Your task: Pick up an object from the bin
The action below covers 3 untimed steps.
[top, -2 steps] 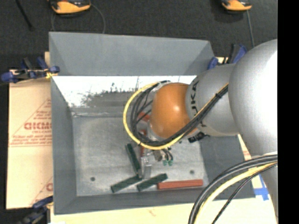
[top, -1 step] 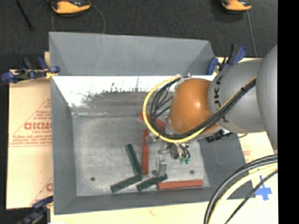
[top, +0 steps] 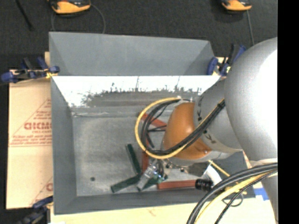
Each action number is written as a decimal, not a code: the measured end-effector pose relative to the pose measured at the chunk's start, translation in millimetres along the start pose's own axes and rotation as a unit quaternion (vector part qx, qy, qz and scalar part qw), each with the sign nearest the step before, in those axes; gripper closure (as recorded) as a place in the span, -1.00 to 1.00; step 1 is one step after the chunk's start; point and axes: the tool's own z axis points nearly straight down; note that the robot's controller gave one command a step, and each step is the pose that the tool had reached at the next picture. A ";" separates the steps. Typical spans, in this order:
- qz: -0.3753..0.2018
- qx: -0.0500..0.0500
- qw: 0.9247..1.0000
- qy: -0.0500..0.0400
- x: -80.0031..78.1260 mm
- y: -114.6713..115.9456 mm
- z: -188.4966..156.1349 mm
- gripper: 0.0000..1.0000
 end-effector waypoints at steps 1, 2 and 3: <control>0.000 -0.001 1.000 -0.001 -0.8 0.8 -1.0 1.00; -0.009 -0.001 1.000 -0.001 -11.6 -2.2 -13.4 1.00; -0.009 0.000 1.000 -0.001 -11.2 -2.4 -12.9 -1.00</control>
Offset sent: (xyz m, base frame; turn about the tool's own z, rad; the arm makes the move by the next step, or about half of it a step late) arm 0.0000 0.0000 0.0000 0.0000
